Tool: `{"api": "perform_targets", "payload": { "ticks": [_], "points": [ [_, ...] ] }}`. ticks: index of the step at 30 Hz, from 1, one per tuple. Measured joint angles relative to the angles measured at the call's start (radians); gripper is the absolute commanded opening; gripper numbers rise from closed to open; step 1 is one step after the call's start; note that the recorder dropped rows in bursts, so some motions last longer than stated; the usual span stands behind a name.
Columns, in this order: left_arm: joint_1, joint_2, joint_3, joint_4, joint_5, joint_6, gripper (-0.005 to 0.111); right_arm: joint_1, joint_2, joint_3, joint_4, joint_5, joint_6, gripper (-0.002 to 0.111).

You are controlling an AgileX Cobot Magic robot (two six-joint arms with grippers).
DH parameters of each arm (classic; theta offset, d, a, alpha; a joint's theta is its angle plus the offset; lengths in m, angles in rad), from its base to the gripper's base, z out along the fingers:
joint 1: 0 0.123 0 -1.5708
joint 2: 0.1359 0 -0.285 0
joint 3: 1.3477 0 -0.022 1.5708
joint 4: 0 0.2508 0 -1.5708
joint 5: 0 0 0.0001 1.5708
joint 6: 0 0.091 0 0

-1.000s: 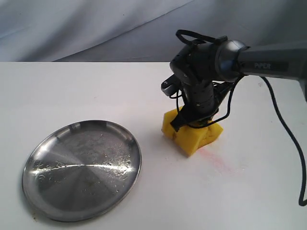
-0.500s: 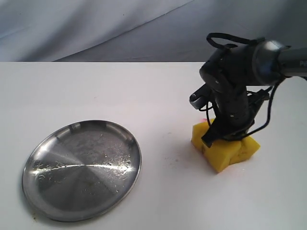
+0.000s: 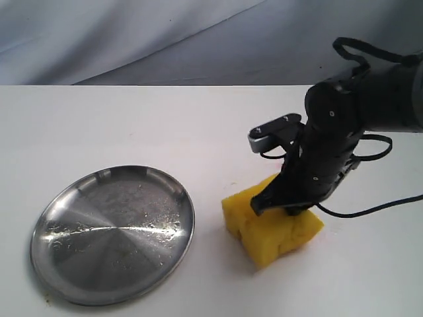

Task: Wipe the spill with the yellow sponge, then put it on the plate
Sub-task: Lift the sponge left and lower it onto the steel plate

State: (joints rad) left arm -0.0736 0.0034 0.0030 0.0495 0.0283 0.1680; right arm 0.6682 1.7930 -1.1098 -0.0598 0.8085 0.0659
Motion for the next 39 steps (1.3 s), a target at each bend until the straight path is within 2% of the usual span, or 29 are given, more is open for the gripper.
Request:
{"api": "perform_targets", "payload": {
  "ticks": [3, 9, 13, 18, 21, 24, 27, 30, 32, 36, 38, 39],
  "points": [
    [0.000, 0.000, 0.000, 0.000, 0.000, 0.000, 0.000, 0.058, -0.073, -0.022, 0.014, -0.053, 0.000, 0.000],
    [0.000, 0.000, 0.000, 0.000, 0.000, 0.000, 0.000, 0.179, -0.045, -0.269, 0.069, -0.099, 0.019, 0.000],
    [0.000, 0.000, 0.000, 0.000, 0.000, 0.000, 0.000, 0.216, 0.058, -0.376, 0.162, -0.151, 0.015, 0.000],
    [0.000, 0.000, 0.000, 0.000, 0.000, 0.000, 0.000, 0.228, 0.174, -0.393, 0.216, -0.234, 0.004, 0.000],
    [0.000, 0.000, 0.000, 0.000, 0.000, 0.000, 0.000, 0.228, 0.207, -0.394, 0.313, -0.250, -0.073, 0.001],
    [0.000, 0.000, 0.000, 0.000, 0.000, 0.000, 0.000, 0.228, 0.240, -0.394, 0.448, -0.255, -0.198, 0.014],
    [0.000, 0.000, 0.000, 0.000, 0.000, 0.000, 0.000, 0.228, 0.262, -0.394, 0.553, -0.257, -0.281, 0.035],
    [0.000, 0.000, 0.000, 0.000, 0.000, 0.000, 0.000, 0.228, 0.271, -0.394, 0.582, -0.258, -0.308, 0.055],
    [0.000, 0.000, 0.000, 0.000, 0.000, 0.000, 0.000, 0.228, 0.273, -0.394, 0.583, -0.249, -0.314, 0.064],
    [0.000, 0.000, 0.000, 0.000, 0.000, 0.000, 0.000, 0.228, 0.273, -0.397, 0.593, -0.220, -0.314, 0.066],
    [0.000, 0.000, 0.000, 0.000, 0.000, 0.000, 0.000, 0.228, 0.264, -0.397, 0.594, -0.198, -0.311, 0.062],
    [0.000, 0.000, 0.000, 0.000, 0.000, 0.000, 0.000, 0.228, 0.255, -0.397, 0.594, -0.185, -0.311, 0.056]
  ]
}}
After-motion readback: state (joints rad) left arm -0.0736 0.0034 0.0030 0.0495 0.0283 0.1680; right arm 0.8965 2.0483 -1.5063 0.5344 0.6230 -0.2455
